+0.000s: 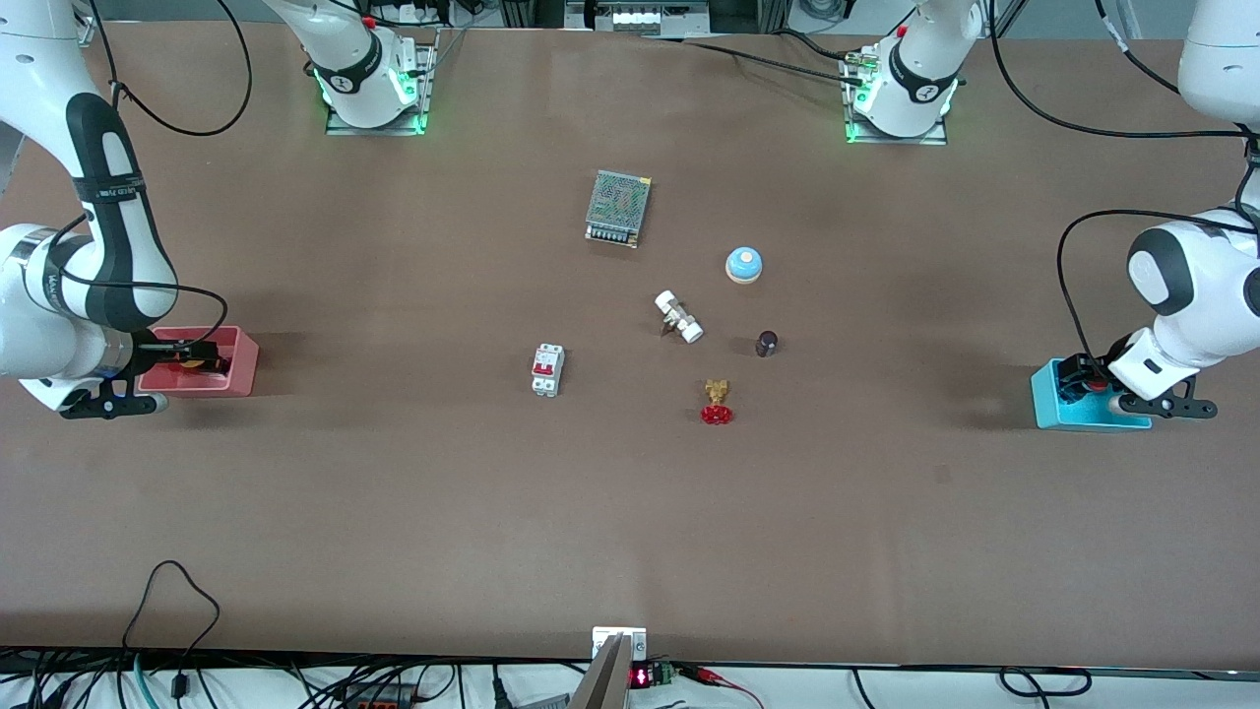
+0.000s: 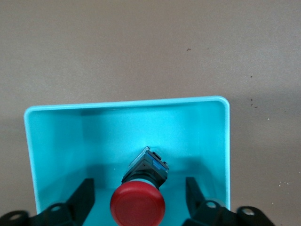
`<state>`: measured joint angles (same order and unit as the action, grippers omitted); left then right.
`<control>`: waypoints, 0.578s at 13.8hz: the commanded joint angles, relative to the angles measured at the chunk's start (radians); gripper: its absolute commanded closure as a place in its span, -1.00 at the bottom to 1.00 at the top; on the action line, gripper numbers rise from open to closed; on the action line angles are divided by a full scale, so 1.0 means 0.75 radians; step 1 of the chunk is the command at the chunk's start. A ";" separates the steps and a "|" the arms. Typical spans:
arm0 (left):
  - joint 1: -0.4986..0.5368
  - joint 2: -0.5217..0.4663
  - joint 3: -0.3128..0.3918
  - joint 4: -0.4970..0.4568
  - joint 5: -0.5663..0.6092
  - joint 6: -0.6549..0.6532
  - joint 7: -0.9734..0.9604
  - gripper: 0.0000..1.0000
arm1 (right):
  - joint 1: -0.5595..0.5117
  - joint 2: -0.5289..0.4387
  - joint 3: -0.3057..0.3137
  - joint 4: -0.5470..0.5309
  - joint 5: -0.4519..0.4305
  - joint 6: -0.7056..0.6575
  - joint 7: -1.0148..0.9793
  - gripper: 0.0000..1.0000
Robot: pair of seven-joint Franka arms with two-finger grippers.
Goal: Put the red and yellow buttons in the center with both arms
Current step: 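Close the right gripper on the yellow button while the left gripper grasps the red button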
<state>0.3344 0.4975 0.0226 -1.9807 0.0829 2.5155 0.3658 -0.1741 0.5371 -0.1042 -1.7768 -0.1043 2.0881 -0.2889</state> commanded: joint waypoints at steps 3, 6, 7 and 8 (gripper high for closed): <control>0.016 0.020 -0.012 0.009 0.016 0.017 0.038 -0.20 | -0.009 0.006 0.004 -0.014 -0.025 0.020 -0.014 -0.68; 0.016 0.026 -0.012 0.023 0.016 0.015 0.044 0.02 | -0.011 0.008 0.004 -0.014 -0.025 0.020 -0.014 -0.53; 0.016 0.026 -0.012 0.025 0.016 0.015 0.044 0.13 | -0.013 0.014 0.004 -0.014 -0.025 0.020 -0.016 -0.45; 0.014 0.026 -0.012 0.027 0.016 0.015 0.044 0.25 | -0.013 0.016 0.004 -0.014 -0.027 0.020 -0.018 -0.41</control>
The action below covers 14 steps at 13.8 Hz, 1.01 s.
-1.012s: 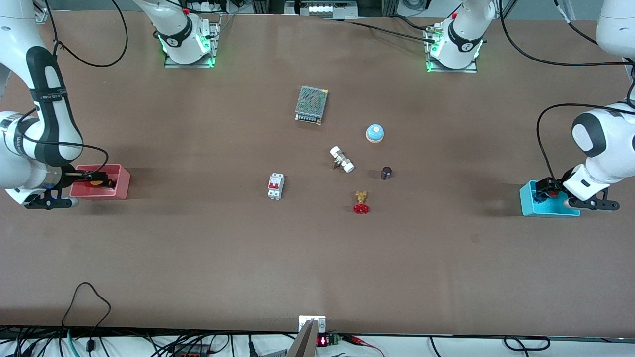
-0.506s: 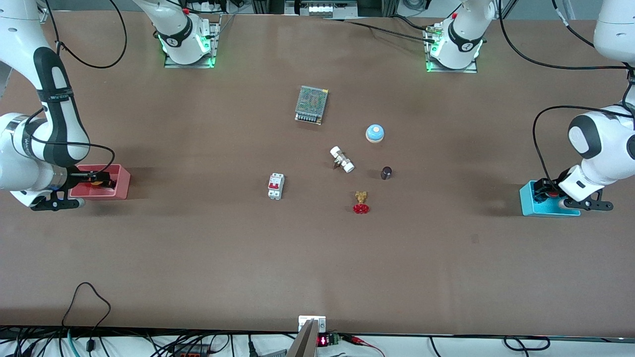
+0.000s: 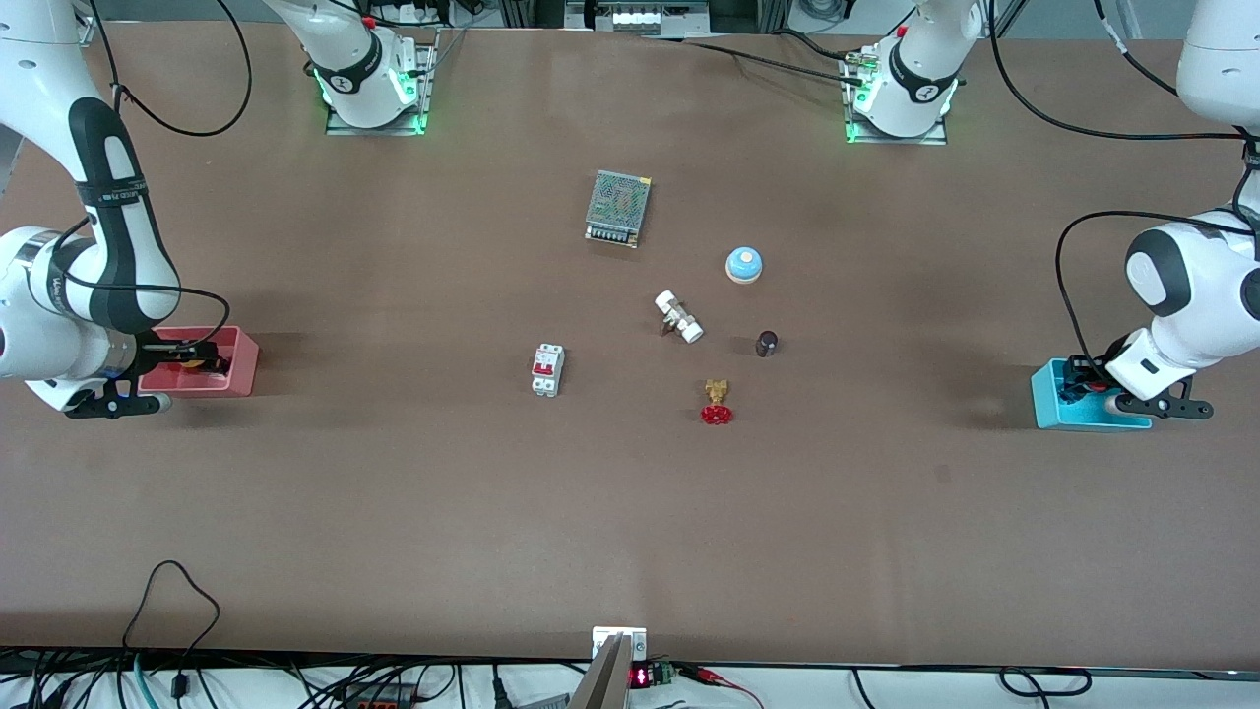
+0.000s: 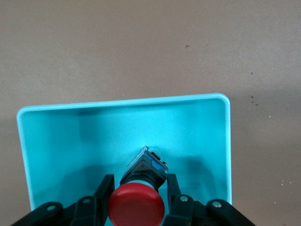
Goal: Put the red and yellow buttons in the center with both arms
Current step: 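Close the right gripper on the yellow button while the left gripper grasps the red button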
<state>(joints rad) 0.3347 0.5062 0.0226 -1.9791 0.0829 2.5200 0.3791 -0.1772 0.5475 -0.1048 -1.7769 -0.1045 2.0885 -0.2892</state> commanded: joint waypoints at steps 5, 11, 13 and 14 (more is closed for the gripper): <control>0.012 -0.002 -0.018 0.027 0.016 -0.002 0.024 0.56 | -0.009 0.004 0.005 -0.014 -0.026 0.020 -0.017 -0.36; -0.023 -0.145 -0.030 0.229 0.018 -0.426 0.016 0.52 | -0.005 0.008 0.005 -0.012 -0.026 0.017 -0.017 0.24; -0.051 -0.143 -0.034 0.431 0.018 -0.765 0.016 0.52 | -0.005 0.008 0.005 -0.012 -0.026 0.015 -0.017 0.43; -0.078 -0.143 -0.036 0.503 0.018 -0.862 0.010 0.53 | -0.005 0.008 0.005 -0.012 -0.026 0.013 -0.017 0.43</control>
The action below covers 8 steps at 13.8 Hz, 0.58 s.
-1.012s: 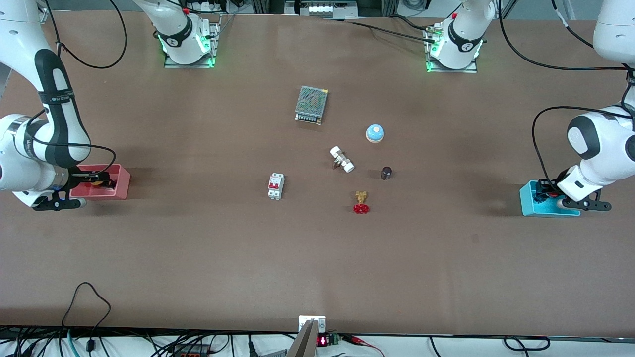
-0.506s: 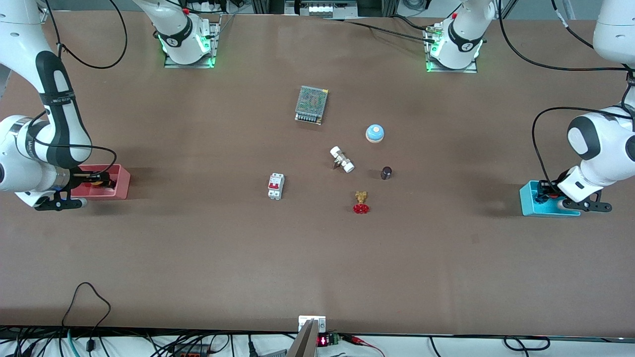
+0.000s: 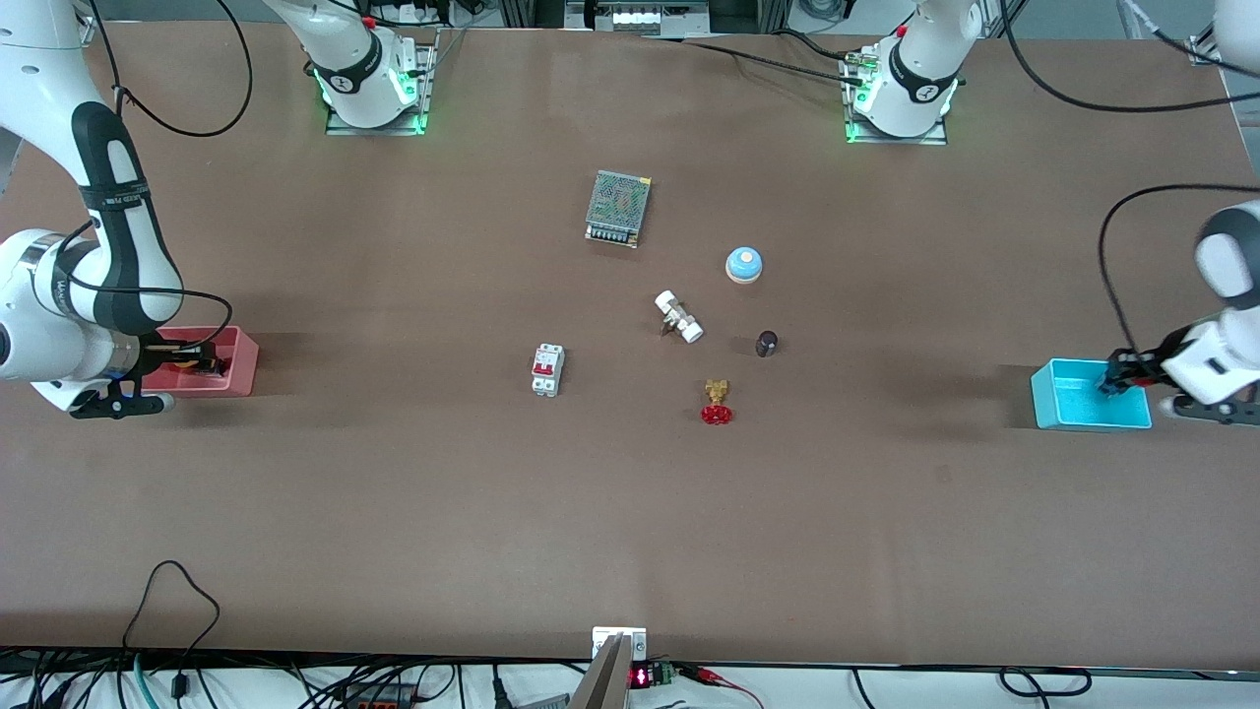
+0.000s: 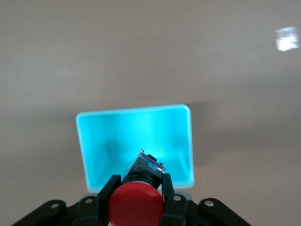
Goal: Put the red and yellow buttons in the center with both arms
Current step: 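Close the right gripper on the yellow button while the left gripper grasps the red button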
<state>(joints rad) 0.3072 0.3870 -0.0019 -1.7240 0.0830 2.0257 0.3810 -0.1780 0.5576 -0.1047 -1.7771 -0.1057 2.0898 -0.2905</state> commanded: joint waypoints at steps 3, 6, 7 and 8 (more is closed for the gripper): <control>-0.135 0.012 -0.012 0.206 0.016 -0.257 0.013 0.53 | 0.000 -0.009 0.005 -0.009 -0.025 0.001 -0.018 0.43; -0.244 0.010 -0.063 0.202 0.012 -0.281 -0.066 0.53 | -0.004 -0.066 0.007 0.005 -0.017 -0.070 -0.073 0.43; -0.274 0.018 -0.071 0.192 0.012 -0.279 -0.135 0.53 | -0.002 -0.123 0.009 0.007 -0.010 -0.111 -0.073 0.43; -0.321 0.032 -0.071 0.184 0.006 -0.279 -0.255 0.53 | 0.000 -0.180 0.011 0.013 -0.002 -0.158 -0.073 0.45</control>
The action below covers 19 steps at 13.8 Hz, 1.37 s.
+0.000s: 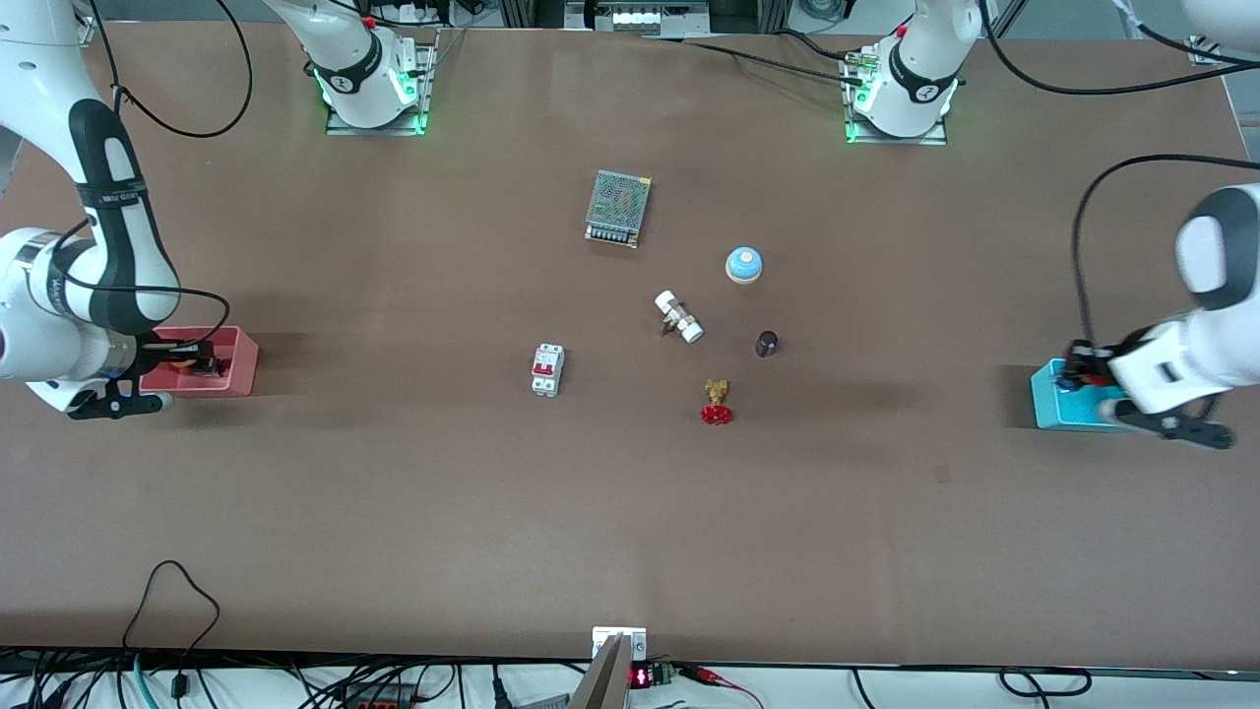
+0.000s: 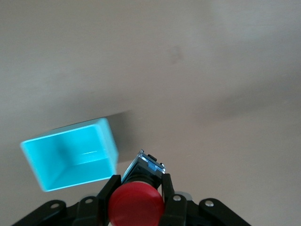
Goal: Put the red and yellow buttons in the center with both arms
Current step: 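Lift the yellow button with the right gripper while the left gripper lifts the red button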
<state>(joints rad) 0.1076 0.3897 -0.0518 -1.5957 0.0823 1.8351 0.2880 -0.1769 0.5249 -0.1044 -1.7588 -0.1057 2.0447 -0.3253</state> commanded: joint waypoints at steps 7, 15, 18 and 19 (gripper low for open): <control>-0.276 0.129 -0.015 -0.040 -0.060 0.065 -0.940 0.56 | 0.213 -0.232 0.017 0.195 0.147 -0.315 0.152 0.60; -0.434 0.159 -0.031 -0.320 -0.143 0.533 -1.482 0.56 | 0.612 -0.082 0.017 0.198 0.190 -0.196 0.918 0.61; -0.475 0.157 -0.031 -0.412 -0.136 0.615 -1.548 0.56 | 0.681 -0.017 0.019 0.200 0.206 -0.168 0.966 0.61; -0.475 0.157 -0.031 -0.415 -0.138 0.619 -1.556 0.56 | 0.696 0.006 0.017 0.198 0.239 -0.135 0.966 0.61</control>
<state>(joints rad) -0.2478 0.5312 -0.0824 -1.8709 -0.0204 2.2732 -0.8548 0.3225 0.4902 -0.0794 -1.6326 0.0385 1.9198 0.3863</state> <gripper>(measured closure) 0.595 0.634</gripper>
